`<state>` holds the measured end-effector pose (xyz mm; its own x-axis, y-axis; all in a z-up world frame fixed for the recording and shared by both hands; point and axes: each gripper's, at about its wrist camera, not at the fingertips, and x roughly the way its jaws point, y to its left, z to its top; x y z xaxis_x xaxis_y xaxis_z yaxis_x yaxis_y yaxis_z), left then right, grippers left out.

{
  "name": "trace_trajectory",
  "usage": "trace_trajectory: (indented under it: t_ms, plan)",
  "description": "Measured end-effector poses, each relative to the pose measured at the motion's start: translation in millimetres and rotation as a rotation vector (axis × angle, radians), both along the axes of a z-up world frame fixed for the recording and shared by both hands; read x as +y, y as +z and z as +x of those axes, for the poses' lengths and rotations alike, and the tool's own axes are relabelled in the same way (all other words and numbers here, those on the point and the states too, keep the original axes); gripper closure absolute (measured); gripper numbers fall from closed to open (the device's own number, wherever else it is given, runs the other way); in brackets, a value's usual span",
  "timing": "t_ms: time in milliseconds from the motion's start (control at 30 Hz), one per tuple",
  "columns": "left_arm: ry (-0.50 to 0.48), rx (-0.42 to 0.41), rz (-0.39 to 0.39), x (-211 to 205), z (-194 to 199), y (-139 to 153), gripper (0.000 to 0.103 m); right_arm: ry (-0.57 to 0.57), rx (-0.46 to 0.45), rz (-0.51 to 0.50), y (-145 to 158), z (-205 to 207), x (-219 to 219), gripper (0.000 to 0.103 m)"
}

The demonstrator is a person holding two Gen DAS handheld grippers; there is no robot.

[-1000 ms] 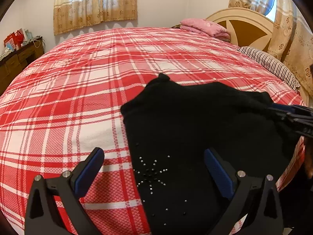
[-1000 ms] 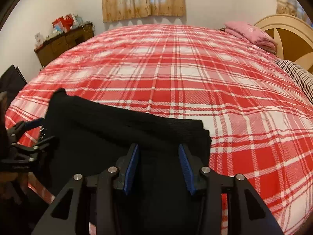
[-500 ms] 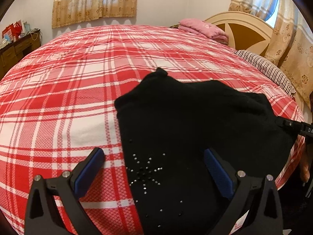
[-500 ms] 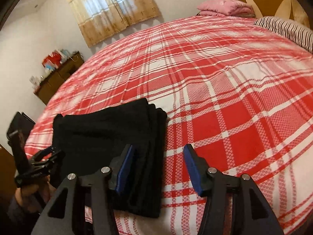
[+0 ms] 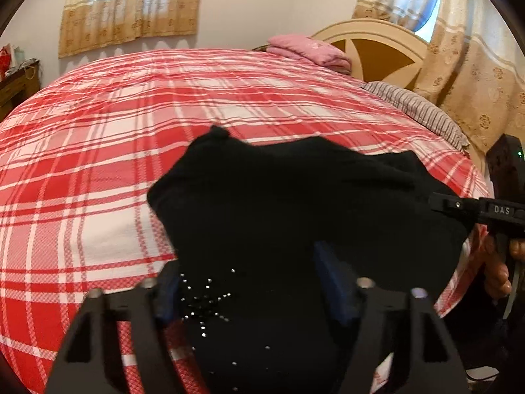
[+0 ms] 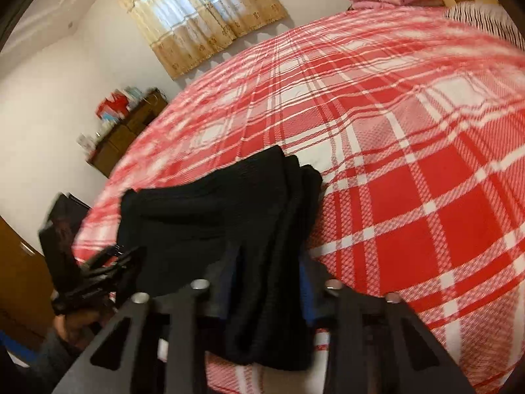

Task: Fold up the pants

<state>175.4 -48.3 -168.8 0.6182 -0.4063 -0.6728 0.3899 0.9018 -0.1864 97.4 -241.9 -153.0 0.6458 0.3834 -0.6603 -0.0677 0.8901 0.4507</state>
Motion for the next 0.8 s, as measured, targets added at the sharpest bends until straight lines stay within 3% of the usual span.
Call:
trace_trajectory:
  t_ms: [100,167,233,433,567,800]
  plan:
    - [0.005,0.018,-0.047,9.4,1.7,1.7,0.063,0.016,-0.042,-0.042,13.2,-7.3,13.5,0.078]
    - [0.002,0.035,-0.127,21.6,2.2,7.8,0.075,0.035,-0.070,-0.060,26.5,-11.4,24.8,0.079]
    - [0.007,0.027,-0.139,28.3,0.6,15.3,0.086,0.070,-0.095,-0.070,45.8,-11.6,39.1,0.079]
    - [0.042,-0.031,-0.183,66.8,-4.8,42.9,0.090,0.188,-0.146,-0.141,88.1,16.2,82.8,0.079]
    - [0.100,-0.044,-0.218,104.6,-3.4,55.2,0.090,0.239,-0.160,-0.152,96.4,45.0,110.9,0.079]
    - [0.217,-0.094,-0.189,161.6,-7.5,70.8,0.090,0.360,-0.185,-0.128,104.6,92.3,182.0,0.080]
